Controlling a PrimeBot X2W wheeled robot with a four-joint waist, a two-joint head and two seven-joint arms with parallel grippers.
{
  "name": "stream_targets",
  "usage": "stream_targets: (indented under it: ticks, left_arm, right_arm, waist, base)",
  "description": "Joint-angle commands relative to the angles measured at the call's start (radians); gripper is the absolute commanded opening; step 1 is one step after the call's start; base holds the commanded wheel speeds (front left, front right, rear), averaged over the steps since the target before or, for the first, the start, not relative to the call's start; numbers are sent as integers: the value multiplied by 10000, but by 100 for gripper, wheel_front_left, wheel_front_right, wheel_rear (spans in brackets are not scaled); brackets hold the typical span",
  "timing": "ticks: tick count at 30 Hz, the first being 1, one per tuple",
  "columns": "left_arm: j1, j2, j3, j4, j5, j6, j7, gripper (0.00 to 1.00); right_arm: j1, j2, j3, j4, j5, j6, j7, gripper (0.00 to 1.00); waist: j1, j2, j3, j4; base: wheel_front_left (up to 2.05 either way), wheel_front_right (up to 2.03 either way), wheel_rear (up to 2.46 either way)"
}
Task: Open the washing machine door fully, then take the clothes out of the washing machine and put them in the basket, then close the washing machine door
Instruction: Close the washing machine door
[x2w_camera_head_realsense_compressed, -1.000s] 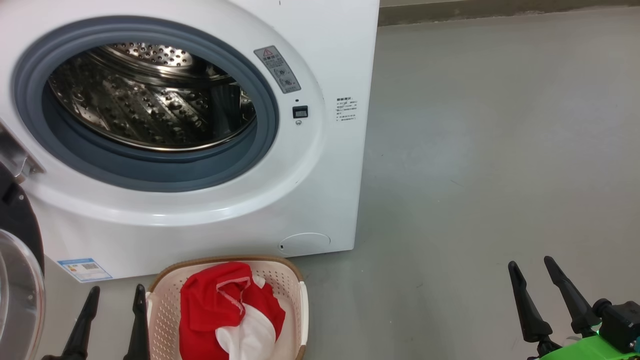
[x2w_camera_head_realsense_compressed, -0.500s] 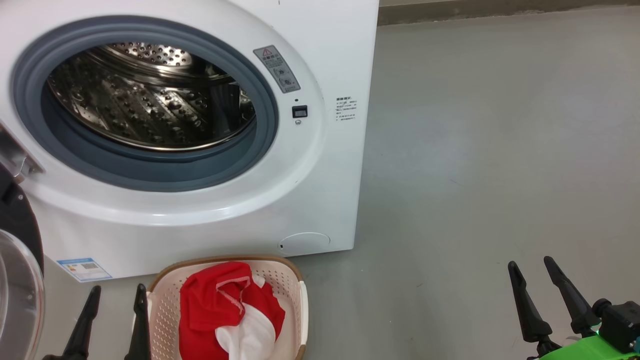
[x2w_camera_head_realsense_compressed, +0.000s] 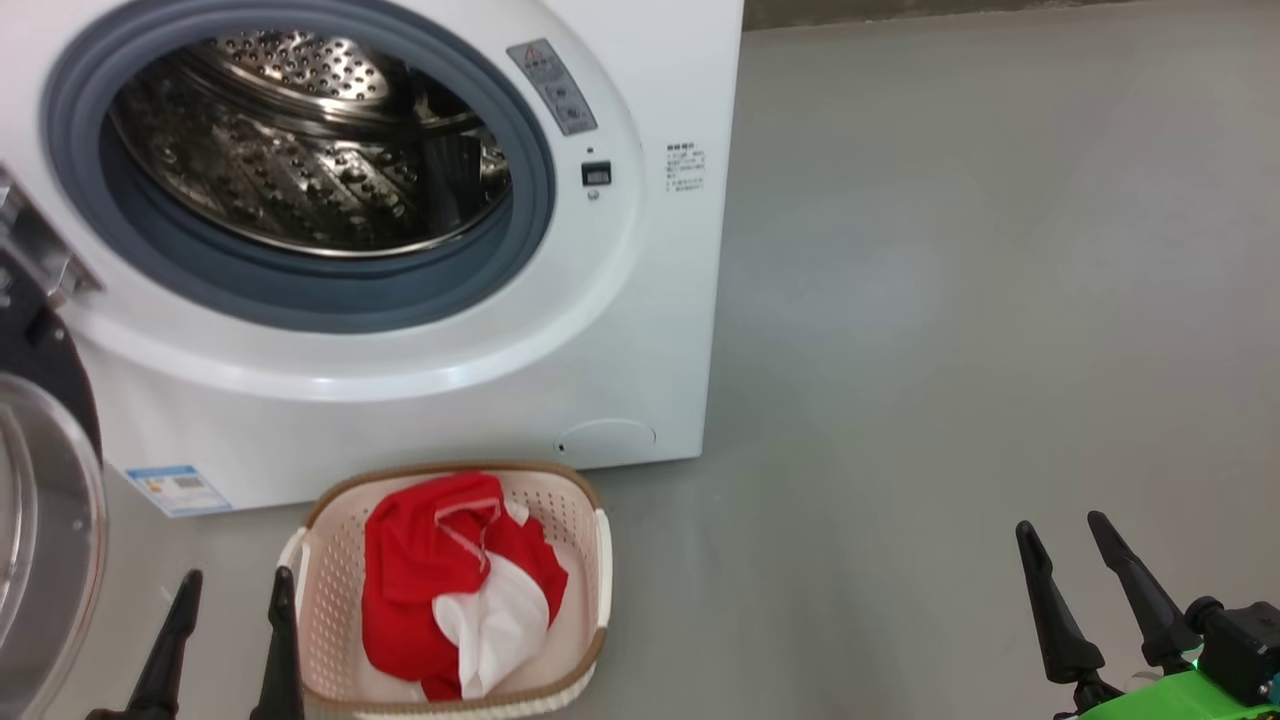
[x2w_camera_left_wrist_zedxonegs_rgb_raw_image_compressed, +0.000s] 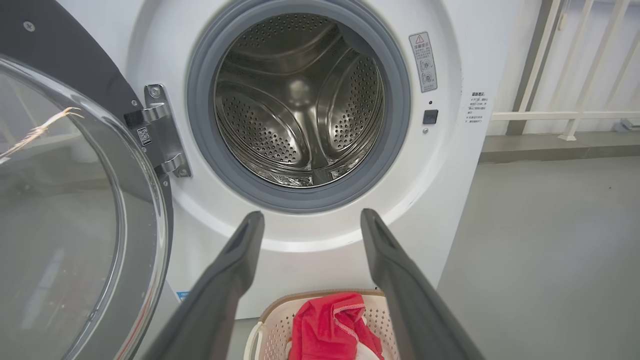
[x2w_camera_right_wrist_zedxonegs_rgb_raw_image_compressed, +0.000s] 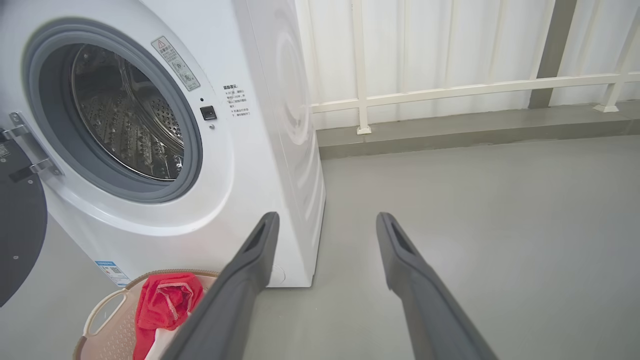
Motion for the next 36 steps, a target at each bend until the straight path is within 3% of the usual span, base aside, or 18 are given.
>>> stream_targets:
  ticks: [1,12,28,36]
  left_arm:
    - [-84,59,294,-292,-114,65,-49,100]
    - [-103,59,281,-281,-69,68,-49,100]
    - [-148,59,204,-249,-88,132,-49,100]
    - [-139,58,100,-171,-290,214,-49,100]
  right_arm:
    - [-146,-149,162,-277,-43,63,-65,100]
    - [-147,-164,150,-296,-47,63,-65,100]
    - [-171,-167,154,-276,-45,63,-65,100]
    - [-153,-237,203,-281,-11,63,-65,100]
  waist:
    - [0,-1,15,2]
    - [0,-1,31,49]
    - [0,-1,8,193]
    - [0,-1,0,688]
  base:
    - [-197,184,13]
    - [-113,112,1]
    - [-3,3,0]
    - [0,0,0]
